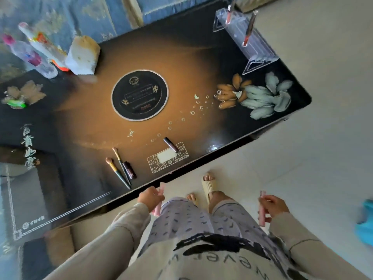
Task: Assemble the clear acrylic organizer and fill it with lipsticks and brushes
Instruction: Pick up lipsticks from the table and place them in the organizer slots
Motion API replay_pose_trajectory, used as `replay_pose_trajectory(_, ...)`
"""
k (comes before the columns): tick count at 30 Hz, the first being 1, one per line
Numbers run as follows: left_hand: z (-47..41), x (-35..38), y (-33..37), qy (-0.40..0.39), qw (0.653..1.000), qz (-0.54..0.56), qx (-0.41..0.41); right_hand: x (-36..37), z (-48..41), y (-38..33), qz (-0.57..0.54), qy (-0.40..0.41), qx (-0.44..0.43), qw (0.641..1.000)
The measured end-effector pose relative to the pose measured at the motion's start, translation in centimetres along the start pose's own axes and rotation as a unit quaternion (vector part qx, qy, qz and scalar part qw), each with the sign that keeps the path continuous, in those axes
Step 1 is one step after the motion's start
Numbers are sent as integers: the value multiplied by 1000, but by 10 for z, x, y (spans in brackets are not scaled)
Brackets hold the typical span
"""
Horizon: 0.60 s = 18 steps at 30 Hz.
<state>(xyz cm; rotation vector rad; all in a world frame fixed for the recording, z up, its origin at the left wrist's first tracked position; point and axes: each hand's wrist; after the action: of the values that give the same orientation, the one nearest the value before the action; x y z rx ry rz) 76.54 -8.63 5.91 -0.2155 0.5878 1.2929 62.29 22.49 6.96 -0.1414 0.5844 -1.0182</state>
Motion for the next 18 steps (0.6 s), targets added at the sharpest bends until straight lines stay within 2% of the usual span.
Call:
replay_pose_trajectory(5,-4,4,52,-35,986,-129,97,-26,17,60,-30,52,62,996)
replay_pose_trajectory(10,2,23,127,-50,967,-171,179,-52,27,105,-79,87,99,988)
replay_pose_trajectory(18,18,79,219,-60,953,-223,194,-125,-15,121,-128,101,138,977)
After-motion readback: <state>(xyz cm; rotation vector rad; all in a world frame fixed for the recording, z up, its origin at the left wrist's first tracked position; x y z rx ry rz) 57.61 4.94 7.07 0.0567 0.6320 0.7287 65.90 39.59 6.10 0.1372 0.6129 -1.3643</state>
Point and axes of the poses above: each hand's wrist, its own z-axis away from the middle knuckle, its own x-axis out of the palm, y = z × x
